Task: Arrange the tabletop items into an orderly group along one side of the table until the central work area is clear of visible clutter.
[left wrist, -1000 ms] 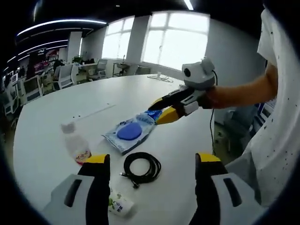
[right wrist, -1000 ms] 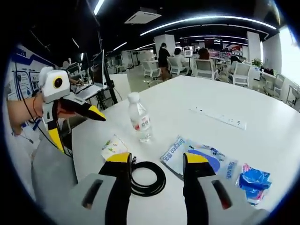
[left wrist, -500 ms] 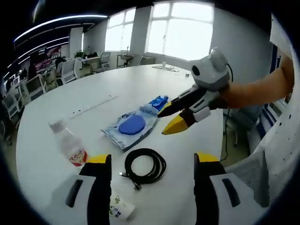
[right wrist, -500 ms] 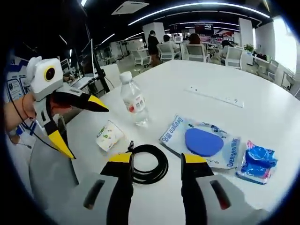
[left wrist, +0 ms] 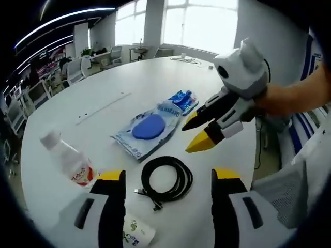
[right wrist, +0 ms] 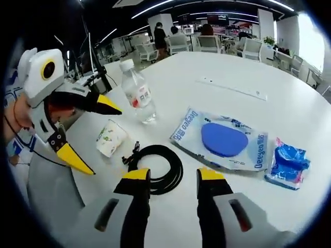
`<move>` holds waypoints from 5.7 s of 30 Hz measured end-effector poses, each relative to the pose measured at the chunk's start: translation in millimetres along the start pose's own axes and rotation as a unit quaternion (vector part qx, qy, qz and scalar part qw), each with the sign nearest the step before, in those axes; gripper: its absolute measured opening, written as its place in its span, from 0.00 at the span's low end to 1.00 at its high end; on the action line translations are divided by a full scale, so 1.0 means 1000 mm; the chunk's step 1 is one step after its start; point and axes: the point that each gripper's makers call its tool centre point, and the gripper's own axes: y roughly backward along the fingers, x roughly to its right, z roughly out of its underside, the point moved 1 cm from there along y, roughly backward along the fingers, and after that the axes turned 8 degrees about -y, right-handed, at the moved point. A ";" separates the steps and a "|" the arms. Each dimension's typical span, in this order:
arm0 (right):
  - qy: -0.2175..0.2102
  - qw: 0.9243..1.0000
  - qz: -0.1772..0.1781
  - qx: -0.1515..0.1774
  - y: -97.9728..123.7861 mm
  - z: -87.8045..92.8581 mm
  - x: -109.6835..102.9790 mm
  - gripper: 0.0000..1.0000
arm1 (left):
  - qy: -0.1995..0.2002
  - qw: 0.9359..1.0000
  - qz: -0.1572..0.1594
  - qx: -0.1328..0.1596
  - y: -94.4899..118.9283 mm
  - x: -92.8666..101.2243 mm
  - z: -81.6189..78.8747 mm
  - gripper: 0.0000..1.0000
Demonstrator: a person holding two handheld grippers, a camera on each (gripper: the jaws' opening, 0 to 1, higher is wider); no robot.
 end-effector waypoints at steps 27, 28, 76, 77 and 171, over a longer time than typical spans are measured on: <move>-0.033 0.996 0.028 -0.082 -0.034 0.032 0.006 0.23 | 0.031 0.995 -0.017 -0.094 -0.063 -0.020 0.025 0.48; -0.036 0.995 0.029 -0.086 -0.035 0.034 0.005 0.23 | 0.035 0.995 -0.017 -0.097 -0.064 -0.020 0.026 0.47; -0.114 0.987 0.063 -0.093 -0.050 0.046 0.015 0.03 | -0.001 0.986 -0.033 -0.163 -0.092 -0.027 0.059 0.06; -0.126 0.986 0.061 -0.089 -0.050 0.046 0.015 0.03 | -0.001 0.986 -0.032 -0.163 -0.092 -0.027 0.059 0.06; -0.187 0.979 0.059 -0.047 0.068 0.053 0.174 0.00 | 0.167 0.978 0.042 -0.118 -0.179 0.068 -0.077 0.04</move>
